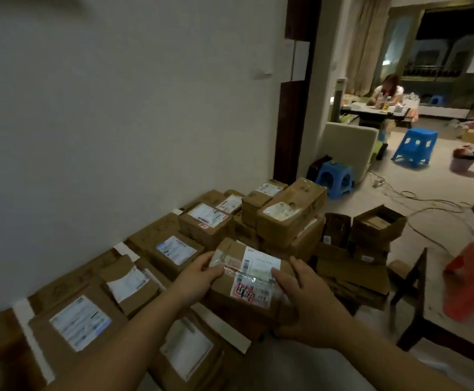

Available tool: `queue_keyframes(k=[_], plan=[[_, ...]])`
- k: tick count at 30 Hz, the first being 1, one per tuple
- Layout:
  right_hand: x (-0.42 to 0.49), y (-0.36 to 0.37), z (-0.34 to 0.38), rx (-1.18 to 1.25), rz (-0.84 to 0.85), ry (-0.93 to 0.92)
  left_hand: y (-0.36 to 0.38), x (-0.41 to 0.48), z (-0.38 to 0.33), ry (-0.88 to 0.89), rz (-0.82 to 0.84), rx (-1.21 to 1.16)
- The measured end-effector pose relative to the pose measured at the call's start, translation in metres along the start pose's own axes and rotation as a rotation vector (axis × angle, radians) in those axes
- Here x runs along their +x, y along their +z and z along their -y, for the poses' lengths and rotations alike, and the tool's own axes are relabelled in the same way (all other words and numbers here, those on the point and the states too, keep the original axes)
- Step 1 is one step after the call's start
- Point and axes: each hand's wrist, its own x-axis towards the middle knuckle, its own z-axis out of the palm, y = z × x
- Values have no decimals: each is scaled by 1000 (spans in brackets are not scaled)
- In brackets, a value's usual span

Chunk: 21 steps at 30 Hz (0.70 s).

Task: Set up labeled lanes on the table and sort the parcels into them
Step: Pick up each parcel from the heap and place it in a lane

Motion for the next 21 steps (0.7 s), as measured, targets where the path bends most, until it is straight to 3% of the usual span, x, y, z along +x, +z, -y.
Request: queue_keyframes(k=[5,10,13,18,21], plan=[[84,7,-20,-63,142,-203,-13,32,11,-66,-166,-68],[154,10,-8,-72,134,-456,-29,33,24,-114,-472,-156],[172,18,12,-25,116,-580,-37,15,28,-153,-650,-163],[180,28,48,72,163,-744,-54,-29,35,-173,-813,-198],[178,19,74,134,132,-793,-69,-50,42,-105,-972,-283]])
